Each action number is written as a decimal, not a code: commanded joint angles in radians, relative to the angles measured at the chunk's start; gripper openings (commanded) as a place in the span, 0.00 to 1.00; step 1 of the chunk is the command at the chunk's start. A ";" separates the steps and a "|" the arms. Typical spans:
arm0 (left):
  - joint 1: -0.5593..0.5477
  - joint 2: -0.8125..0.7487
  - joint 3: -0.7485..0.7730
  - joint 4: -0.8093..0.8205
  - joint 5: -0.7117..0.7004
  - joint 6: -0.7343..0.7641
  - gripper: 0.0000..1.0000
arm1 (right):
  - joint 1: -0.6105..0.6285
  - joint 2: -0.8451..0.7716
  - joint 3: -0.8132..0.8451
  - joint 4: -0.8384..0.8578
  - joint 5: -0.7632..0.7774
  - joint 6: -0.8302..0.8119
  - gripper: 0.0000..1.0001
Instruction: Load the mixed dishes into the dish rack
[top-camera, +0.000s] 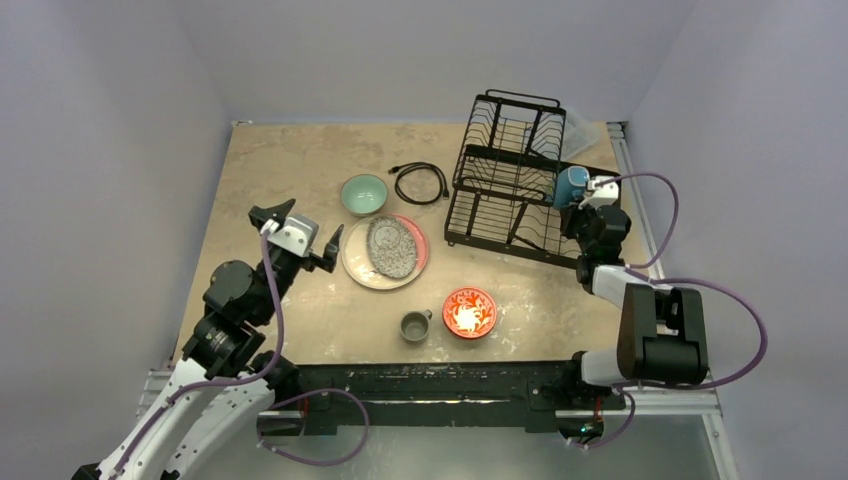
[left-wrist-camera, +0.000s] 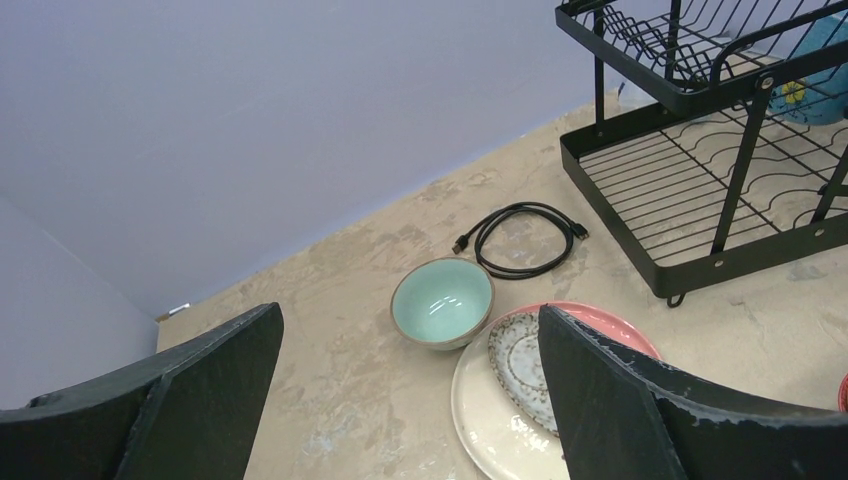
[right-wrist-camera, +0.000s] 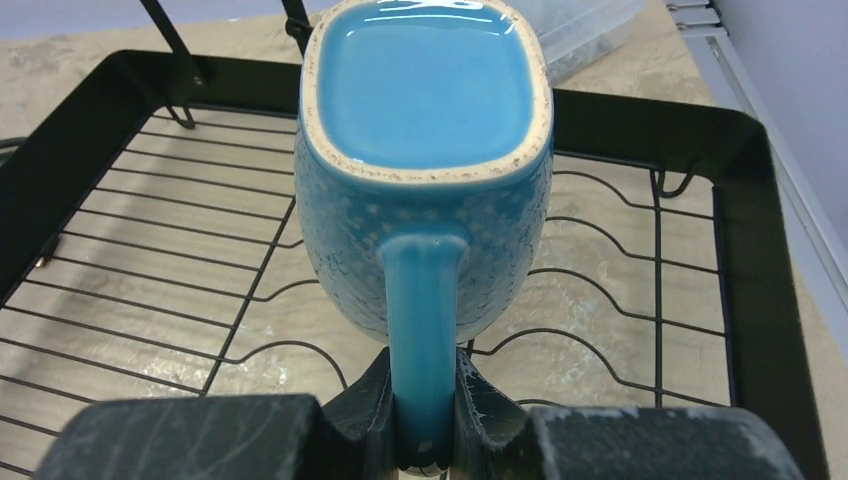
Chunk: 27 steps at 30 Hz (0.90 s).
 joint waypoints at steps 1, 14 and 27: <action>0.001 0.003 0.001 0.055 0.001 -0.015 0.98 | 0.000 0.005 0.080 0.129 -0.052 -0.048 0.05; 0.002 0.002 0.000 0.053 0.016 -0.015 0.98 | -0.001 0.128 0.223 -0.175 0.054 -0.090 0.07; 0.002 0.001 -0.002 0.054 0.014 -0.009 0.98 | 0.058 0.182 0.246 -0.216 0.101 -0.116 0.23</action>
